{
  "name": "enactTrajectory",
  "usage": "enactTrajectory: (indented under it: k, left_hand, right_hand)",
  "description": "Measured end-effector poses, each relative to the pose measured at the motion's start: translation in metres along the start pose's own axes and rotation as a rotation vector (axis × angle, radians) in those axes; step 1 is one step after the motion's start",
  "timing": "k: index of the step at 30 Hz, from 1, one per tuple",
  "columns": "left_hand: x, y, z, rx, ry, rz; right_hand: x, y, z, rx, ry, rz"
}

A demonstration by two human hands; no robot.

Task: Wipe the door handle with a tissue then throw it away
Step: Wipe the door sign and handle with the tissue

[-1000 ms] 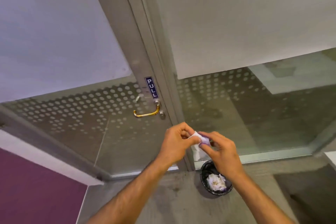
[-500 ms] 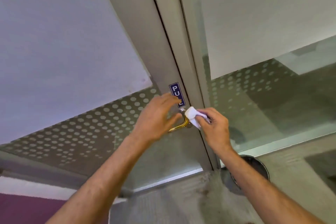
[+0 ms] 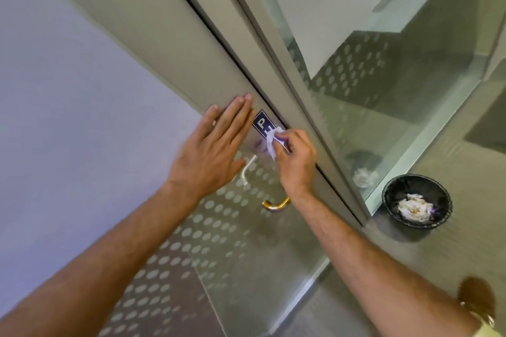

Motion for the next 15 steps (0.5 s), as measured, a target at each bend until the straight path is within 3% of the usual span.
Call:
enactTrajectory:
  k: [3, 7, 12, 15]
  left_hand:
    - [0.008, -0.006, 0.001, 0.01, -0.011, 0.041]
    - [0.011, -0.01, 0.003, 0.022, -0.064, 0.02]
    - [0.008, -0.012, 0.004, 0.03, -0.094, -0.032]
    - [0.009, -0.015, 0.004, 0.036, -0.109, -0.005]
  right_hand:
    - [0.009, 0.002, -0.02, -0.03, -0.117, -0.002]
    - [0.018, 0.016, -0.038, -0.203, -0.048, -0.037]
    - [-0.002, 0.011, -0.012, -0.039, -0.151, 0.043]
    - [0.019, 0.031, -0.037, -0.267, -0.044, -0.091]
Point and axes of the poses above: each hand's wrist, its own z-axis towards the middle knuckle, its own x-axis out of the palm, y = z × x, the point moved 9 cm from there along z, towards the middle knuckle, and after that the axes turned 12 degrees about x, right-handed, at the moved point
